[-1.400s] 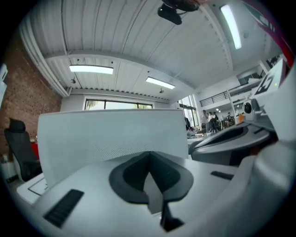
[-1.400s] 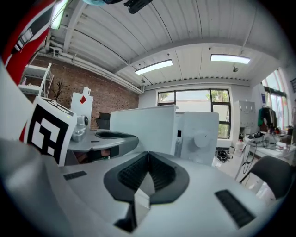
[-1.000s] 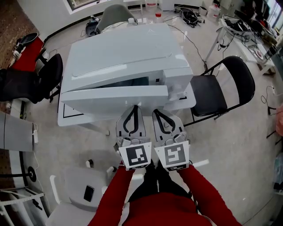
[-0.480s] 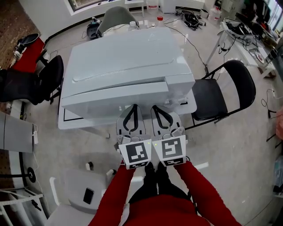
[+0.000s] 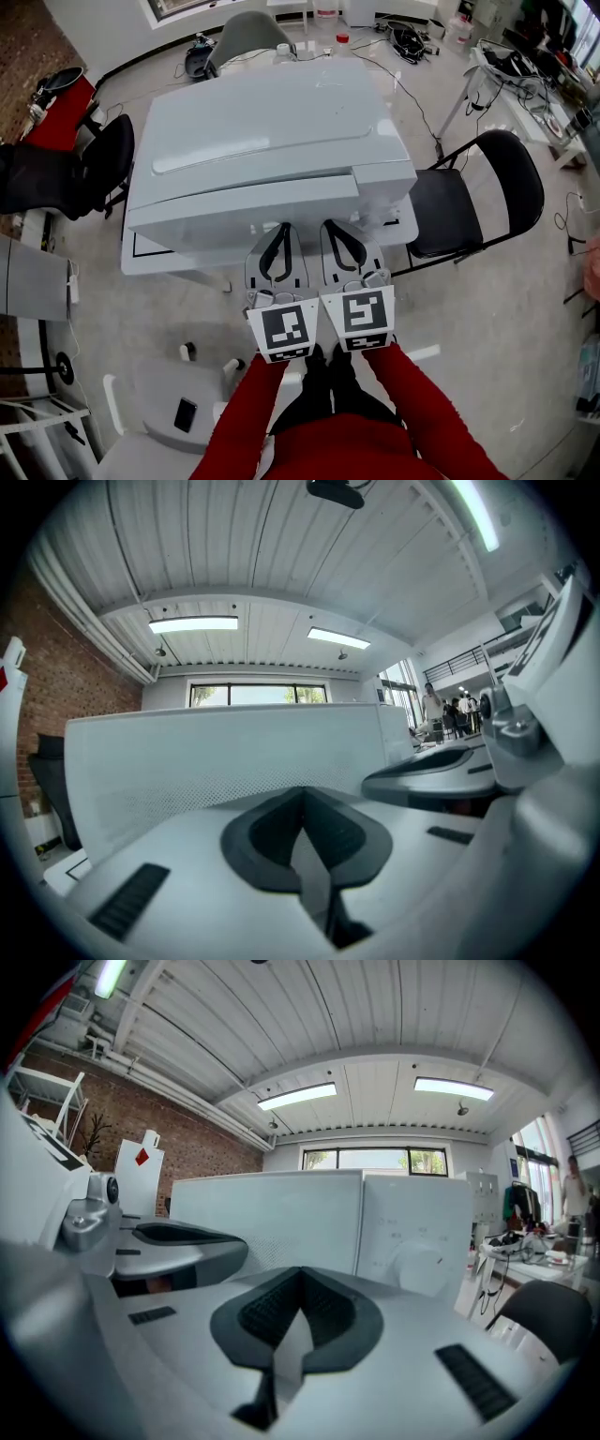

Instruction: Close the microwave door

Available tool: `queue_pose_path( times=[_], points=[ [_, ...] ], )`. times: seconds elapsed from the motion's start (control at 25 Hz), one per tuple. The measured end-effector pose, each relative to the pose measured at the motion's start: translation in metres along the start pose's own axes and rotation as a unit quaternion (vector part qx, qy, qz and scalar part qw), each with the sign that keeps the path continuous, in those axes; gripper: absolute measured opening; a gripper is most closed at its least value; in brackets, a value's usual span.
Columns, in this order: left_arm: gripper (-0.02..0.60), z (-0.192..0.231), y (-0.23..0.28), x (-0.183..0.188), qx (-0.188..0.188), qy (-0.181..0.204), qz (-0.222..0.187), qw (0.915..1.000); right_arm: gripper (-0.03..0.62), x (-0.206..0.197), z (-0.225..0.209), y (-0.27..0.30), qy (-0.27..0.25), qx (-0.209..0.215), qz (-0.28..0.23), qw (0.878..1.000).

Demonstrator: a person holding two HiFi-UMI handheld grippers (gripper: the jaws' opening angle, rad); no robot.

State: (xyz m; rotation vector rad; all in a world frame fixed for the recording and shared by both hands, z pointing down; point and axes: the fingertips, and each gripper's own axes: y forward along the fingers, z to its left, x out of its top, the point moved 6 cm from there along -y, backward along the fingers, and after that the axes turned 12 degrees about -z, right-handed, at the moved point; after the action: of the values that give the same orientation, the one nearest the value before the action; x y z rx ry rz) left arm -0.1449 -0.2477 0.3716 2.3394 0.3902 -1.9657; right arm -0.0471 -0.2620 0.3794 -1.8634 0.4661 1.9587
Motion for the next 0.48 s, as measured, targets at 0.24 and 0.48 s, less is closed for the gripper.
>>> queue_pose_path(
  times=[0.24,0.48],
  points=[
    [0.009,0.001,0.002,0.0,0.0,-0.018,-0.002,0.9998,0.012,0.0,-0.002,0.002,0.018,-0.009,-0.003,1.0],
    [0.009,0.005,0.01,-0.002,-0.003,-0.048,-0.001,0.9988,0.012,-0.001,-0.006,0.012,0.041,-0.014,0.004,0.999]
  ],
)
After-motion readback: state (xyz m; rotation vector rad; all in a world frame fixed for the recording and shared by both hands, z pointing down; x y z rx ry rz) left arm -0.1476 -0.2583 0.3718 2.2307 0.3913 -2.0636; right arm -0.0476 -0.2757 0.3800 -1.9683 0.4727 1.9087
